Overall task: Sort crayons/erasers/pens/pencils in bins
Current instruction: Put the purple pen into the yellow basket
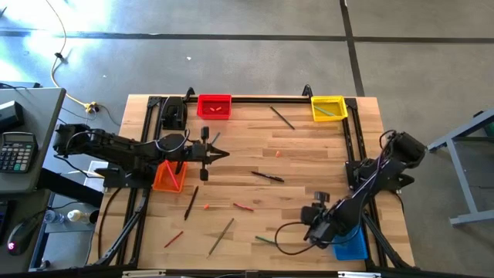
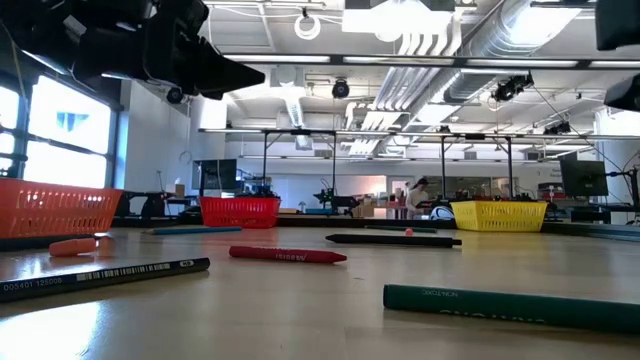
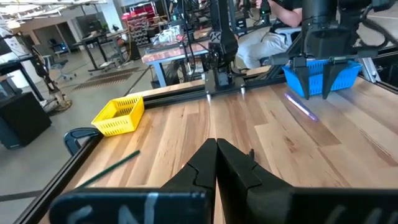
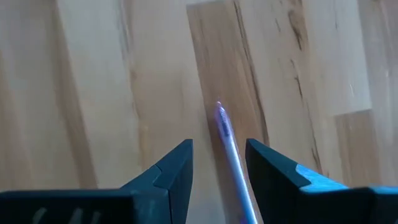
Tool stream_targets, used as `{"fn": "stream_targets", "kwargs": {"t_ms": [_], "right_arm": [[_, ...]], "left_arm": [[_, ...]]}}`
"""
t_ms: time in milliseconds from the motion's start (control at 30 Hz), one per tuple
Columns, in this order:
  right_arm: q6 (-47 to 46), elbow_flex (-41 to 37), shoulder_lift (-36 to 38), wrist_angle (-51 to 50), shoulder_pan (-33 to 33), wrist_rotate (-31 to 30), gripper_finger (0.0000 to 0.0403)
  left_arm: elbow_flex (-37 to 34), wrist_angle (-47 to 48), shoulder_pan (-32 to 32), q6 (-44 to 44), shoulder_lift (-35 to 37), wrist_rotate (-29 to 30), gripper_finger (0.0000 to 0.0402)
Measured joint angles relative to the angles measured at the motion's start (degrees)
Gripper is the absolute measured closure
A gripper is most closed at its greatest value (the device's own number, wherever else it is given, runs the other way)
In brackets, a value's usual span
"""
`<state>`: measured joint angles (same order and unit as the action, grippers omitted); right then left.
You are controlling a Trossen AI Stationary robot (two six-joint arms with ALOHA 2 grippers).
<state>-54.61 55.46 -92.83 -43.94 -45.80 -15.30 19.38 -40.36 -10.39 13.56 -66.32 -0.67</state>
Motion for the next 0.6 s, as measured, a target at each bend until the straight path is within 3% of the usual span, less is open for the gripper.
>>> {"fn": "stream_targets", "kwargs": {"t_ms": [233,467,600], "right_arm": [[1.1,-1.3,-2.9,-1.7,2.1,2.5,0.0263],[3.8,-5.4,-3.5,4.9,5.6,6.8,0.0264],[5.7,-6.6,-3.5,6.2,7.1,8.7,0.0285]], "left_arm": [[0.0,0.5,0.0,-0.1,0.0,0.0,0.0401],[0.0,2.4,0.0,-0.2,0.0,0.0,0.0401],[0.0,2.4,0.0,-1.0,0.0,0.0,0.0401]]}}
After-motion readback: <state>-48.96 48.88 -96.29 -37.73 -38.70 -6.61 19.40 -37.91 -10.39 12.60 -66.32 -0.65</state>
